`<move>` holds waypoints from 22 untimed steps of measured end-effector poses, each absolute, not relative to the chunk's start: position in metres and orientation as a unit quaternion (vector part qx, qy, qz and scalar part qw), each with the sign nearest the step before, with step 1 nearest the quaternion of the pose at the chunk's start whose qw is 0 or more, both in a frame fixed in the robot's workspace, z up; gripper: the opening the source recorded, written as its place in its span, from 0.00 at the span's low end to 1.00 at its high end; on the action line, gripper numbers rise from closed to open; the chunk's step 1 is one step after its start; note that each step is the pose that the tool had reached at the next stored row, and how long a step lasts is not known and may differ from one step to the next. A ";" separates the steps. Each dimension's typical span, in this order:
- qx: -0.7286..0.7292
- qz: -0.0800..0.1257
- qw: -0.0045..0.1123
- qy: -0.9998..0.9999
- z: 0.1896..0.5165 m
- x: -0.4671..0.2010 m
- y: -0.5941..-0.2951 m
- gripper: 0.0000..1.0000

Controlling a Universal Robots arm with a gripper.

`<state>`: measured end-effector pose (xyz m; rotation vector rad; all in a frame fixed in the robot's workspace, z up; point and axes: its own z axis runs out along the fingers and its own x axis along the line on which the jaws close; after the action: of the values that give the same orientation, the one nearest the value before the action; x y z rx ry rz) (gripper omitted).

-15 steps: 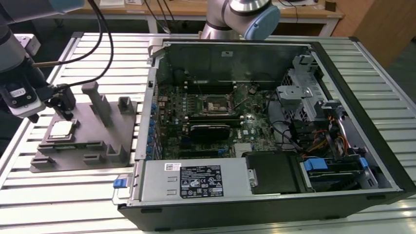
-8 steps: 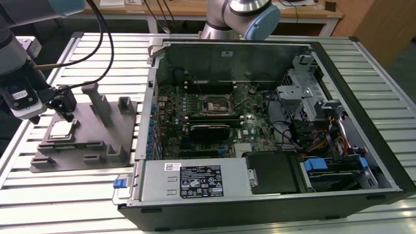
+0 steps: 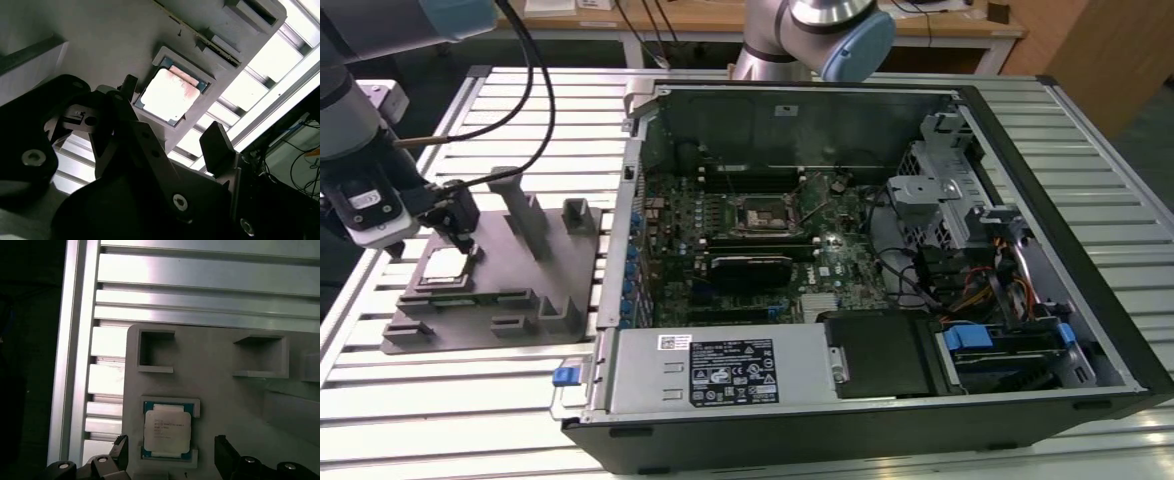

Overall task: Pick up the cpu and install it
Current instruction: 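Pick up the cpu and move it towards the insertion slot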

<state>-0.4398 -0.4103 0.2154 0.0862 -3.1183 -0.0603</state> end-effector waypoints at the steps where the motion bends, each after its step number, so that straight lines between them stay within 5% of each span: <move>1: 0.028 -0.019 0.011 -0.999 0.214 -0.440 -0.410 0.78; 18: 0.027 -0.019 0.011 -0.999 0.193 -0.441 -0.408 0.78; 22: 0.027 -0.019 0.011 -0.999 0.190 -0.442 -0.408 0.69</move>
<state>-0.4424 -0.4075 0.1901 0.0844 -3.1184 -0.0604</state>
